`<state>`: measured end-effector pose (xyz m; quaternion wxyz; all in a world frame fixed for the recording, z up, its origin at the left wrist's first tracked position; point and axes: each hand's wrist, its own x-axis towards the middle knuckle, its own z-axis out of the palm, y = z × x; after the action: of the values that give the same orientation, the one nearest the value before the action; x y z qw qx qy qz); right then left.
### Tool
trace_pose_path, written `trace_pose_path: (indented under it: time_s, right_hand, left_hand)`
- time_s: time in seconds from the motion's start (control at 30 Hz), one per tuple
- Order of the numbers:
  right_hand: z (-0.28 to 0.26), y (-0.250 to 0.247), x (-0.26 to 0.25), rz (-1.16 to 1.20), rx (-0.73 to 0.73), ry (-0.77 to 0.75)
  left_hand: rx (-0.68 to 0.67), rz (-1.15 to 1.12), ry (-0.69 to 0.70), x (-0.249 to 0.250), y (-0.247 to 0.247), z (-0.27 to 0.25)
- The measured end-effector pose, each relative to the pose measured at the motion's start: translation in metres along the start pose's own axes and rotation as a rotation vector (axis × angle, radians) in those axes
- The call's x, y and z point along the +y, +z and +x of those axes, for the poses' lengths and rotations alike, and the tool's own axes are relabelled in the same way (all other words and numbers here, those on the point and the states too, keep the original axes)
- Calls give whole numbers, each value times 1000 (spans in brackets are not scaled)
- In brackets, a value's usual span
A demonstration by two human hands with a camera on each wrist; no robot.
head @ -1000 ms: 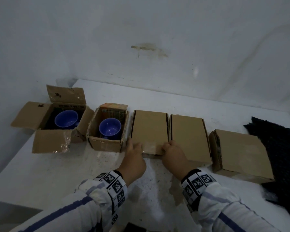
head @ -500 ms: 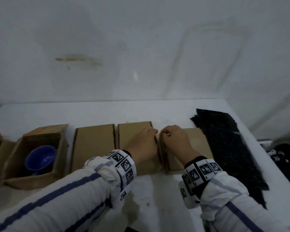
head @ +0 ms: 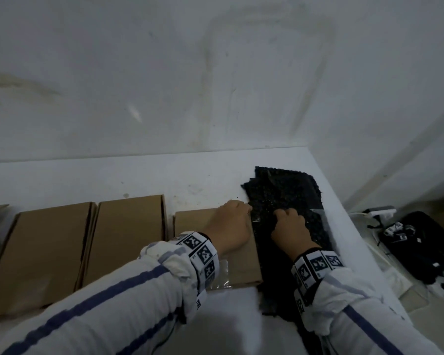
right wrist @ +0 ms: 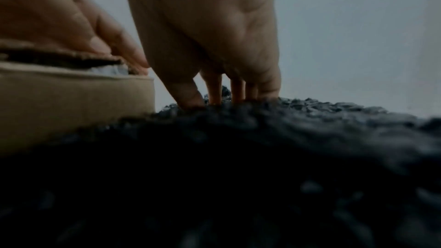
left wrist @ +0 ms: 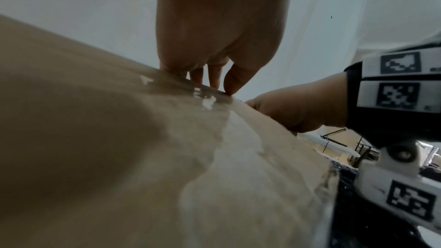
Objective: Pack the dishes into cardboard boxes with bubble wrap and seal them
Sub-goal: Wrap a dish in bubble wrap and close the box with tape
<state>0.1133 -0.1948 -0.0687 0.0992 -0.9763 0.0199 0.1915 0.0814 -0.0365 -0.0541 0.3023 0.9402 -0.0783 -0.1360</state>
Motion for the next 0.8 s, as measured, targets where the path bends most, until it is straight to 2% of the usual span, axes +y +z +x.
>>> trace_pose_path:
  time_s: [0.13, 0.3, 0.43, 0.5, 0.57, 0.7, 0.8]
  right_hand:
    - [7, 3, 4, -81, 72, -59]
    - [17, -30, -1, -27, 8, -68]
    - [4, -66, -26, 42, 66, -121]
    - [-12, -78, -47, 150, 81, -200]
    - [-28, -85, -70, 335, 56, -260]
    - [-59, -81, -118, 640, 41, -348]
    - [-84, -67, -165, 882, -49, -420]
  left_hand:
    - [-6, 8, -8, 3, 0, 5]
    - [14, -51, -58, 6, -6, 3]
    - [79, -248, -14, 17, -19, -4]
    - [165, -398, 26, 17, -27, -11]
    - [273, -430, 34, 11, -38, -22]
    - [364, -592, -42, -12, -65, -53]
    - [455, -652, -74, -46, -90, -87]
